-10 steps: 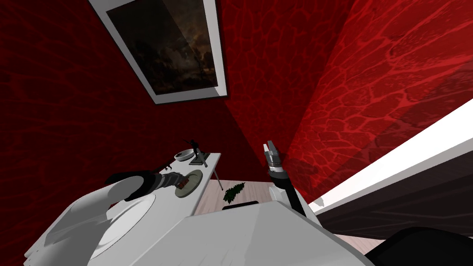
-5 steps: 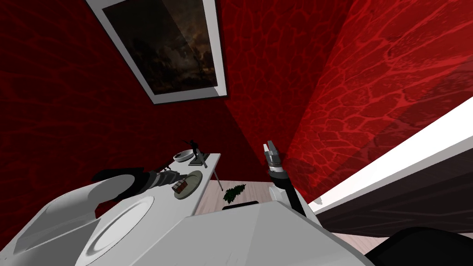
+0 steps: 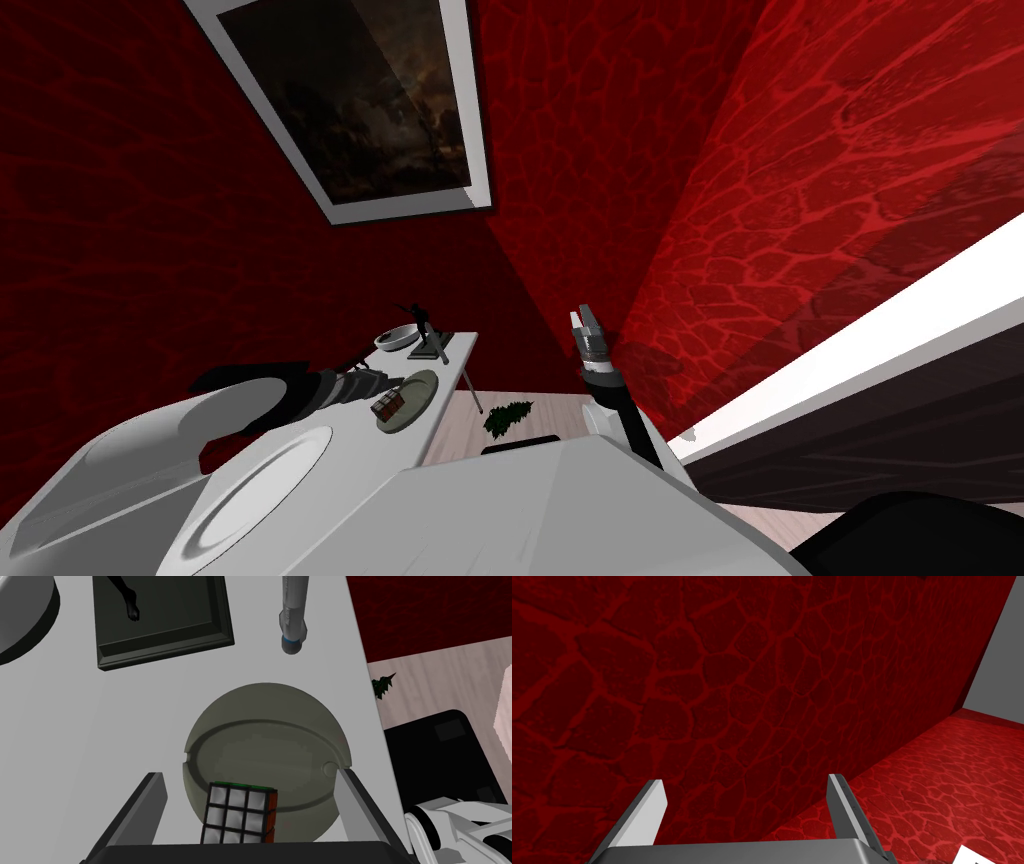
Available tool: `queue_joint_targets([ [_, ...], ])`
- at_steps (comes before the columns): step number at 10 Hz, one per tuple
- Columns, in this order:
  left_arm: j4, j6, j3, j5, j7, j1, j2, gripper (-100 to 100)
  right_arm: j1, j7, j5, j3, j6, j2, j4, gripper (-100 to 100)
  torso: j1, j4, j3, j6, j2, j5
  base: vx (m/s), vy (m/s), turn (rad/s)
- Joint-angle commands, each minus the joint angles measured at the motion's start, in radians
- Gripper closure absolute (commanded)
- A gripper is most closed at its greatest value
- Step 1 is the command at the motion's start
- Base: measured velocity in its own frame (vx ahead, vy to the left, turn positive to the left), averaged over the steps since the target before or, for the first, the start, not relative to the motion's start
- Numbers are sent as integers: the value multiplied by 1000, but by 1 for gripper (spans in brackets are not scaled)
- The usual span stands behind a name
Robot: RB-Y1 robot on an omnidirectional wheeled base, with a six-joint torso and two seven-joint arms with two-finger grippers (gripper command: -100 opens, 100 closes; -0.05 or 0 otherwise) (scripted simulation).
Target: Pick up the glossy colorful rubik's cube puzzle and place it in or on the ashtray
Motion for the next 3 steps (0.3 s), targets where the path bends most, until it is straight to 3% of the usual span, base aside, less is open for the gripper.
queue_joint_targets([
  [1, 0, 0, 0, 0, 0, 0, 0, 0, 0, 0, 0, 0, 0, 0, 0, 0, 0, 0, 0, 0, 0, 0, 0, 0, 0],
  [3, 0, 0, 0, 0, 0, 0, 0, 0, 0, 0, 0, 0, 0, 0, 0, 0, 0, 0, 0, 0, 0, 0, 0, 0, 0],
])
